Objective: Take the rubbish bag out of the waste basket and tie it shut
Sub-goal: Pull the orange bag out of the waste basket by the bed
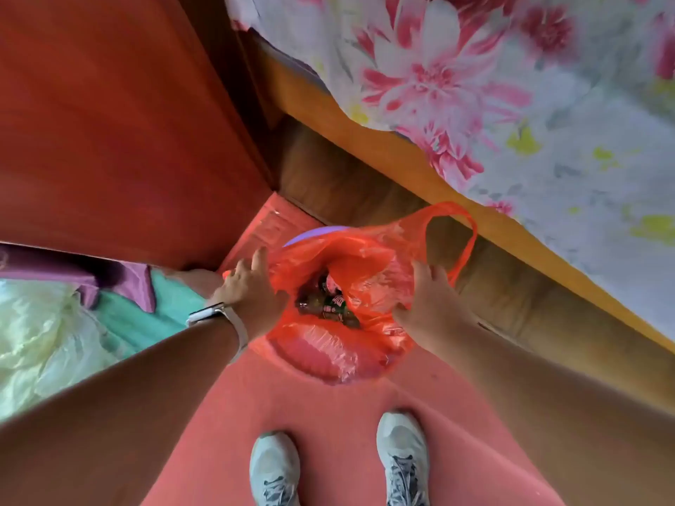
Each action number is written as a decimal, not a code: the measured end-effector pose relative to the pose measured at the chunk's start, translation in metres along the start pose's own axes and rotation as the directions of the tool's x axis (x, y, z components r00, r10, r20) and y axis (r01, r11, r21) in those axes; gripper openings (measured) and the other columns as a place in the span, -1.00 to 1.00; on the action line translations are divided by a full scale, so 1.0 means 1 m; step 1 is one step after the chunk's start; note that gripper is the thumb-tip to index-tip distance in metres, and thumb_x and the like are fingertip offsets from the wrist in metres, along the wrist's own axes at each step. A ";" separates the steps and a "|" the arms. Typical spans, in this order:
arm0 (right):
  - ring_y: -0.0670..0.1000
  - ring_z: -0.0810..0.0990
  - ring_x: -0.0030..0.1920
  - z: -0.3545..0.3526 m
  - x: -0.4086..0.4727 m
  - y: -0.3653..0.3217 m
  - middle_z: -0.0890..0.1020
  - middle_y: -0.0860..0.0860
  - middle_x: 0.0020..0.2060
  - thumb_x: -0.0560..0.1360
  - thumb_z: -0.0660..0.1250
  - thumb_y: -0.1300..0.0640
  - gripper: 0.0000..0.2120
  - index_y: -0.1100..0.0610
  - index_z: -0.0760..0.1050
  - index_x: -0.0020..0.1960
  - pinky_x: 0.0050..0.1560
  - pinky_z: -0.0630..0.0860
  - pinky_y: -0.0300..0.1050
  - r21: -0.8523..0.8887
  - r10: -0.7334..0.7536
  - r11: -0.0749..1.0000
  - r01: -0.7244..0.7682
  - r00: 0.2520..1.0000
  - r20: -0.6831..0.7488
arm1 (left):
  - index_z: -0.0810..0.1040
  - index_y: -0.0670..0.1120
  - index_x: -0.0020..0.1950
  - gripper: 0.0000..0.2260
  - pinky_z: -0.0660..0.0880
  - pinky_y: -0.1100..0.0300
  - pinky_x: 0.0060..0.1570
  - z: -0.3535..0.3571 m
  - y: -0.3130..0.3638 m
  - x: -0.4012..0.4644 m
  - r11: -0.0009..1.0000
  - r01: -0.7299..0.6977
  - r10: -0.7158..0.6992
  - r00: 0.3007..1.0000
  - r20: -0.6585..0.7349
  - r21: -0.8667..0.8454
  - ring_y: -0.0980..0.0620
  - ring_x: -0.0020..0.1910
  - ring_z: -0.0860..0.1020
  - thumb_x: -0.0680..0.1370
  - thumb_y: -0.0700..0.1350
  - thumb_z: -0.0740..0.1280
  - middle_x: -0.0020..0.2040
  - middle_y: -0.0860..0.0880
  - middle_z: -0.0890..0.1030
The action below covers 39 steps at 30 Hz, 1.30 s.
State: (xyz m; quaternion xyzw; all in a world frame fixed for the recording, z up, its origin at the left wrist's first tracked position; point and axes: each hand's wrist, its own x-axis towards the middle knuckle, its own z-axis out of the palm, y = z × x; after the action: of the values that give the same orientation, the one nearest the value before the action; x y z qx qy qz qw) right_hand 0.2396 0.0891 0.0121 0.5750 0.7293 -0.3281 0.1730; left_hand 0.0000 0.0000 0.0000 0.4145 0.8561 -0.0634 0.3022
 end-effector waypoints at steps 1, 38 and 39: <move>0.25 0.54 0.17 0.002 0.006 0.000 0.34 0.16 0.33 0.51 0.36 0.01 -0.31 0.11 0.07 0.50 -0.03 0.53 0.09 0.002 0.010 1.000 -0.010 1.000 -0.012 | 0.09 0.09 0.45 -0.35 0.42 -0.12 0.08 0.001 -0.001 0.005 1.000 -0.003 0.003 1.000 0.007 0.026 -0.27 0.23 0.44 0.42 0.08 0.30 0.25 -0.19 0.43; 0.19 0.54 -0.08 0.032 -0.048 -0.091 0.61 0.13 -0.08 0.57 0.20 0.19 -0.96 0.07 0.37 -0.05 -0.23 0.25 -0.06 0.229 -0.369 0.910 0.345 0.927 0.073 | 0.52 -0.08 -0.13 -0.78 0.53 0.00 -0.05 -0.055 0.028 -0.014 0.912 0.150 0.001 0.930 0.367 -0.382 -0.14 -0.16 0.56 0.55 0.04 0.23 -0.20 -0.18 0.56; 0.19 0.51 -0.12 0.032 -0.050 -0.093 0.60 0.13 -0.10 0.56 0.21 0.20 -0.91 0.05 0.34 -0.08 -0.24 0.23 -0.07 0.221 -0.415 0.894 0.389 0.906 0.083 | 0.49 -0.02 -0.23 -0.69 0.52 0.02 -0.17 -0.054 0.034 -0.014 0.864 0.258 -0.066 0.910 0.410 -0.433 -0.11 -0.27 0.52 0.48 0.21 0.26 -0.31 -0.13 0.50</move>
State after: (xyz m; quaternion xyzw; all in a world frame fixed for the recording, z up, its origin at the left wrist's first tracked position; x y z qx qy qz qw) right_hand 0.1614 0.0196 0.0464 0.4038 0.7833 -0.4642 0.0890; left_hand 0.0074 0.0320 0.0568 0.2319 0.8018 0.0446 0.5490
